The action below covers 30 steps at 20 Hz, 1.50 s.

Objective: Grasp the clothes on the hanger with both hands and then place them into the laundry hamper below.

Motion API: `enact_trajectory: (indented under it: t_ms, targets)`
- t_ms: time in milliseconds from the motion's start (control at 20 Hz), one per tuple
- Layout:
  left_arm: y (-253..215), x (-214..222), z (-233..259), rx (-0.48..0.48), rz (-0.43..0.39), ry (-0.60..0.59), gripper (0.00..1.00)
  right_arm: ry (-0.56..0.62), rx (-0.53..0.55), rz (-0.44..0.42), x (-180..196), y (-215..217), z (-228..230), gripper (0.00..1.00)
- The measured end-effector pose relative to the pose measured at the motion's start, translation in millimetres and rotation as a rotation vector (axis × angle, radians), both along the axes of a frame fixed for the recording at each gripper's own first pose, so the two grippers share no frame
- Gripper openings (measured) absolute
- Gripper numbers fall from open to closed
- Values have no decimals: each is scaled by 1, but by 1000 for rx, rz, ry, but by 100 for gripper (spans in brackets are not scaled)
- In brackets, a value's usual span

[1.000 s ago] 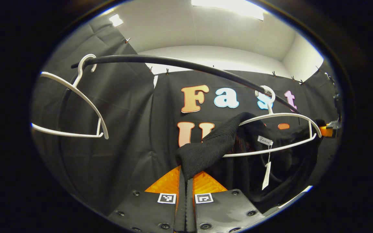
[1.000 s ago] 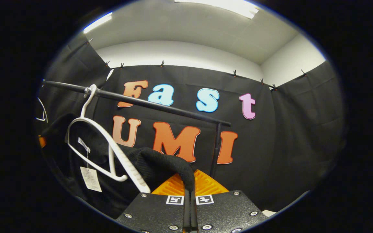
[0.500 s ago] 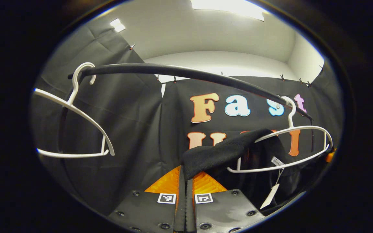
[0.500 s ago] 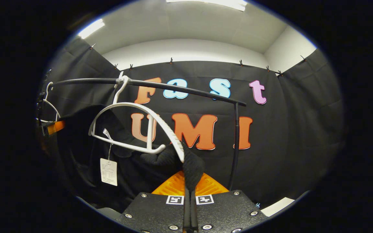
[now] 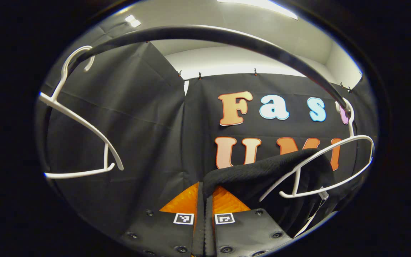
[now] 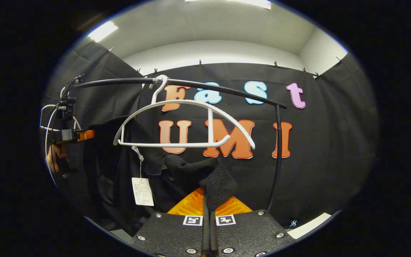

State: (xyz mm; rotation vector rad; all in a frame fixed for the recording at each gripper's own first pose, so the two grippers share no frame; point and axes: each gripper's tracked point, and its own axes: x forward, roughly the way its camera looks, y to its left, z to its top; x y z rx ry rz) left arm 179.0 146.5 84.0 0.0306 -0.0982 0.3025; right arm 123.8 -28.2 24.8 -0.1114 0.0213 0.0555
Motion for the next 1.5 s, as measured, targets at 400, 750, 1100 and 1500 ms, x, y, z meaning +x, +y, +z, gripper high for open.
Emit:
enact_trajectory:
  t_ms: [400, 750, 1100, 1500]
  targets:
    - [20, -17, -36, -27, 27, 66, 7, 50, -1, 58, -1, 31, -28, 0]
    - [-17, -50, -75, 55, -60, 167, 7, 149, 20, 99, -12, 49, -75, 0]
    - [-41, -82, -193, 29, -121, 393, 7, 351, 45, 115, -39, 64, -182, 0]
    - [-51, -121, -353, 7, -159, 723, 7, 696, 34, 120, -81, 73, -345, 0]
